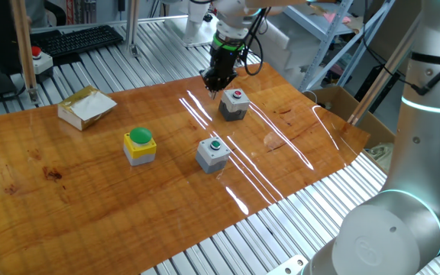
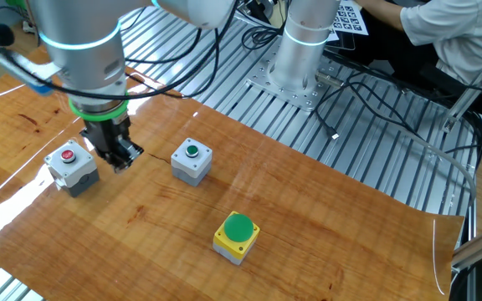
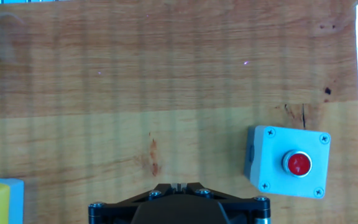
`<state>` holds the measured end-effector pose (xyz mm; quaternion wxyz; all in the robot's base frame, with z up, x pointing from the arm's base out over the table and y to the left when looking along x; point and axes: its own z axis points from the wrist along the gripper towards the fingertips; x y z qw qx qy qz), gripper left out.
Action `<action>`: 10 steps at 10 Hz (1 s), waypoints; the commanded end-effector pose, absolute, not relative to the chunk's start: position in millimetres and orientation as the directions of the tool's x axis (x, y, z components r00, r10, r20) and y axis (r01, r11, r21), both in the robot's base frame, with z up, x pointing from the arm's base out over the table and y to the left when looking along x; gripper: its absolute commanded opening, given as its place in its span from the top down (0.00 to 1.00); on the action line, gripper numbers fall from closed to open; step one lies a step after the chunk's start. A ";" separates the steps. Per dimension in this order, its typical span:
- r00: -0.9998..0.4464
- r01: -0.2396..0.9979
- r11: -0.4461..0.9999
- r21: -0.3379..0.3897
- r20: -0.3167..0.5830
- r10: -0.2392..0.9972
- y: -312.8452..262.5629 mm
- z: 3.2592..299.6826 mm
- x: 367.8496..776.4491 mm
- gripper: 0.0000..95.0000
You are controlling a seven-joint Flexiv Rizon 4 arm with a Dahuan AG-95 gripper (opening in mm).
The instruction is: Press three buttons from left to right in sequence
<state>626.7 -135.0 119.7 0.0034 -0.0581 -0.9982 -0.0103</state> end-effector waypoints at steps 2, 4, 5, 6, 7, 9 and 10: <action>-0.987 0.162 0.987 -0.005 -0.001 0.162 -135.3 120.4 624.2 1.00; -0.978 0.208 0.978 -0.014 0.000 0.208 -135.3 120.4 624.2 1.00; -0.977 0.214 0.977 -0.016 0.010 0.214 -135.3 120.4 624.2 1.00; -0.975 0.220 0.975 -0.014 0.015 0.221 -135.3 120.4 624.2 1.00; -0.974 0.225 0.974 -0.019 0.014 0.225 -135.3 120.4 624.2 1.00; -0.976 0.218 0.976 -0.030 0.009 0.218 -135.3 120.4 624.2 1.00; -0.976 0.218 0.975 -0.033 0.013 0.218 -135.3 120.4 624.2 1.00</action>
